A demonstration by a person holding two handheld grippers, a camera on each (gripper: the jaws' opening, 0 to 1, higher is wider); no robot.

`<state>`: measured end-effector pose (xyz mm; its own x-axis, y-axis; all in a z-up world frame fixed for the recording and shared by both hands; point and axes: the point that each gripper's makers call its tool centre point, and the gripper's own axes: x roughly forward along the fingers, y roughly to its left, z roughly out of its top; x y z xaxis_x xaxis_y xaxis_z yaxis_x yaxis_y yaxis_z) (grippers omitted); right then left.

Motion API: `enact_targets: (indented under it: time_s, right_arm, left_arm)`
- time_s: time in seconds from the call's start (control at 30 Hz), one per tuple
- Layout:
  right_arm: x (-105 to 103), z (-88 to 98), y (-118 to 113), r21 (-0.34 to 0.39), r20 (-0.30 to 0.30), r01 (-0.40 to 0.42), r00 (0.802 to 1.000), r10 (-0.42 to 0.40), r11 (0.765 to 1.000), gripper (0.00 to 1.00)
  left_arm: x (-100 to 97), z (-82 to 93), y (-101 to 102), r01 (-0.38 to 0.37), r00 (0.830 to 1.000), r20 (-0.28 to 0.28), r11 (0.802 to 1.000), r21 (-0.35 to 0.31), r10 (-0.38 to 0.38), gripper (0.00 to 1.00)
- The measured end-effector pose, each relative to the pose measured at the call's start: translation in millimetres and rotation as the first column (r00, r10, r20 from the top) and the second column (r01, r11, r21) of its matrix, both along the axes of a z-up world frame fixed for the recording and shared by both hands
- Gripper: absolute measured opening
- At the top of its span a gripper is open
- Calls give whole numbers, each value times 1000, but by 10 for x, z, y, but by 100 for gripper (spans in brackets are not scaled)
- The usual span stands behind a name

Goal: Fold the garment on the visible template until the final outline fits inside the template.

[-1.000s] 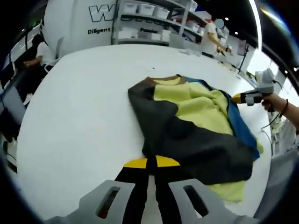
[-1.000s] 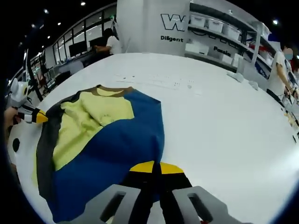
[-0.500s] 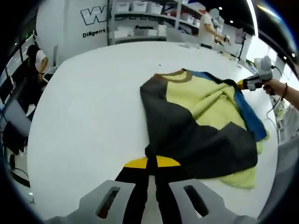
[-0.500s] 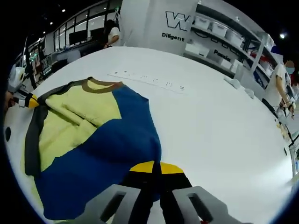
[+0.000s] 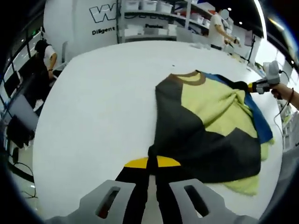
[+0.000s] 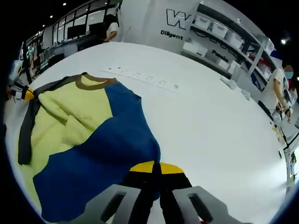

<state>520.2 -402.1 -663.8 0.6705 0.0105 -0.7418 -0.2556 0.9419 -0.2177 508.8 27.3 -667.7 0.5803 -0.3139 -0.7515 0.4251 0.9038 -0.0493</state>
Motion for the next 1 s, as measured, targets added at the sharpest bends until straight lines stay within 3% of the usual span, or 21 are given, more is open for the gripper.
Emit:
enact_targets:
  time_s: [0.1,0.13,0.23,0.43,0.57,0.83,1.0]
  right_arm:
    - [-11,-2,19,22,6,24,1000,-25,999,0]
    - [-7,9,21,42,14,47,999,-48,998,0]
    - [-14,36,67,113,18,78,997,-81,991,1]
    - [-51,183,207,217,47,81,995,-93,973,31]
    - [-117,291,351,253,75,53,994,-74,966,44]
    - [-364,320,723,308,68,-26,998,5,951,65]
    - [-536,292,958,380,40,-65,998,54,923,81]
  left_arm:
    - [9,4,22,-43,999,2,999,1,43,5]
    - [-7,2,3,-69,998,-16,997,-28,69,7]
    - [-7,8,44,-97,995,-15,995,-35,97,23]
    - [-45,173,-3,-120,992,21,990,-72,122,47]
    - [-133,259,-121,-85,995,49,995,-60,88,58]
    - [-399,403,-504,18,997,83,996,-82,-11,72]
    - [-524,483,-659,70,992,110,995,-70,-62,78]
